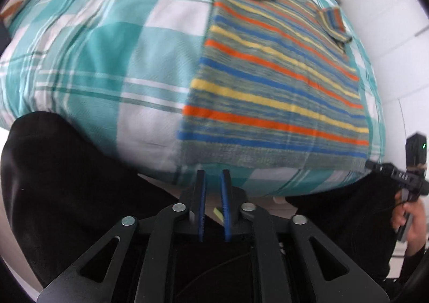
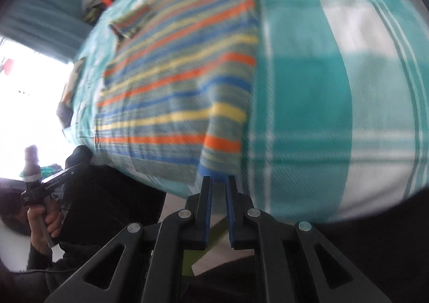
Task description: Fold small clothes
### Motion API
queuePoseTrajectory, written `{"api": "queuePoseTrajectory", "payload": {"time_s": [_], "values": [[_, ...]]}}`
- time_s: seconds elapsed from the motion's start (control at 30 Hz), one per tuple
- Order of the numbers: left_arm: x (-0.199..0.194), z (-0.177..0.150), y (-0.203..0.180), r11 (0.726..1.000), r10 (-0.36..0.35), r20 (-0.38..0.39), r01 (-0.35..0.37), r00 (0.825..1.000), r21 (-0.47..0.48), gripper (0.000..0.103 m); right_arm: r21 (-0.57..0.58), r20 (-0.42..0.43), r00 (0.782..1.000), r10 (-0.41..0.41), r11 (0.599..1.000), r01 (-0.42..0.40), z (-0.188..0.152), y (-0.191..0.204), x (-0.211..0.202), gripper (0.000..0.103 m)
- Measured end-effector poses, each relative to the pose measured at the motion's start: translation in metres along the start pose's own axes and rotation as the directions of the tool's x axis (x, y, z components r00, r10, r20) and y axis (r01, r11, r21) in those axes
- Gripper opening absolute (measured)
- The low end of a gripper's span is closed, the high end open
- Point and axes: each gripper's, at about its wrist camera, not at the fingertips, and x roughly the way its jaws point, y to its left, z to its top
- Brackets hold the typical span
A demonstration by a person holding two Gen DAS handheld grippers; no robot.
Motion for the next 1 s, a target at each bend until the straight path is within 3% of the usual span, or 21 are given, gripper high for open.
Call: {"api": "queuePoseTrajectory", "payload": {"time_s": [0.03,0.07,0.1,0.13,0.2,0.3,0.37,0.4,0.43,0.53,0.67,0.73,0.83,1.0], "values": [[-0.006,0.004,0.003,1.000,0.000,0.029,0.000,1.000,-0.012,0.056,0.025,-0.001,1.000,0.001,1.000,-0.001,-0.003,-0.004,0.001,0.016],[-0.013,0.009,0.006,1.000,0.010,0.074,-0.008,0.997,-0.027,0.069,0.040,0.005,1.000,0.001,0.999,-0.001,-0.002,-0.007,0.002,0.021],[-0.017,0.014,0.007,0.999,0.018,0.110,-0.015,0.994,-0.032,0.083,0.054,0.020,1.000,0.001,0.999,-0.002,-0.003,-0.009,-0.001,0.037],[-0.016,0.021,0.007,0.999,0.030,0.138,-0.027,0.990,-0.027,0.083,0.062,0.038,0.999,0.000,0.998,-0.002,-0.002,-0.013,-0.003,0.058],[0.000,0.032,0.006,0.997,0.072,0.129,-0.071,0.989,-0.006,0.080,0.071,0.093,0.996,0.008,0.997,-0.014,0.003,-0.017,-0.011,0.066],[0.040,0.041,0.005,0.989,0.141,0.057,-0.143,0.988,0.044,0.065,0.089,0.134,0.991,-0.009,0.996,-0.003,0.014,-0.030,-0.015,0.065],[0.062,0.039,0.003,0.984,0.163,0.003,-0.163,0.987,0.072,0.058,0.109,0.127,0.992,-0.010,0.994,-0.004,0.024,-0.040,-0.012,0.050],[0.068,0.038,0.003,0.984,0.166,-0.012,-0.164,0.986,0.074,0.058,0.106,0.107,0.994,-0.018,0.994,0.006,0.030,-0.044,-0.006,0.035],[0.071,0.036,0.003,0.983,0.171,-0.012,-0.169,0.985,0.072,0.058,0.087,0.082,0.997,-0.017,0.996,0.010,0.034,-0.045,-0.001,0.029],[0.068,0.034,0.002,0.984,0.164,-0.004,-0.163,0.986,0.065,0.050,-0.040,0.053,0.999,-0.012,0.999,0.014,0.041,-0.016,0.013,0.029],[0.065,0.035,0.007,0.989,0.146,-0.010,-0.146,0.989,0.036,0.050,-0.228,0.071,0.997,0.027,0.974,-0.010,0.044,0.031,0.022,0.029],[0.066,0.036,0.007,0.989,0.144,-0.008,-0.143,0.990,0.031,0.051,-0.275,0.066,0.998,-0.015,0.961,0.032,0.040,0.041,0.027,0.044],[0.066,0.034,0.007,0.987,0.157,0.007,-0.157,0.988,0.042,0.051,-0.256,0.046,0.999,-0.020,0.966,0.031,0.034,0.036,0.030,0.045],[0.067,0.033,0.004,0.985,0.164,0.016,-0.164,0.986,0.045,0.051,-0.127,0.081,0.988,0.132,0.985,-0.121,0.026,0.020,0.023,0.045]]}}
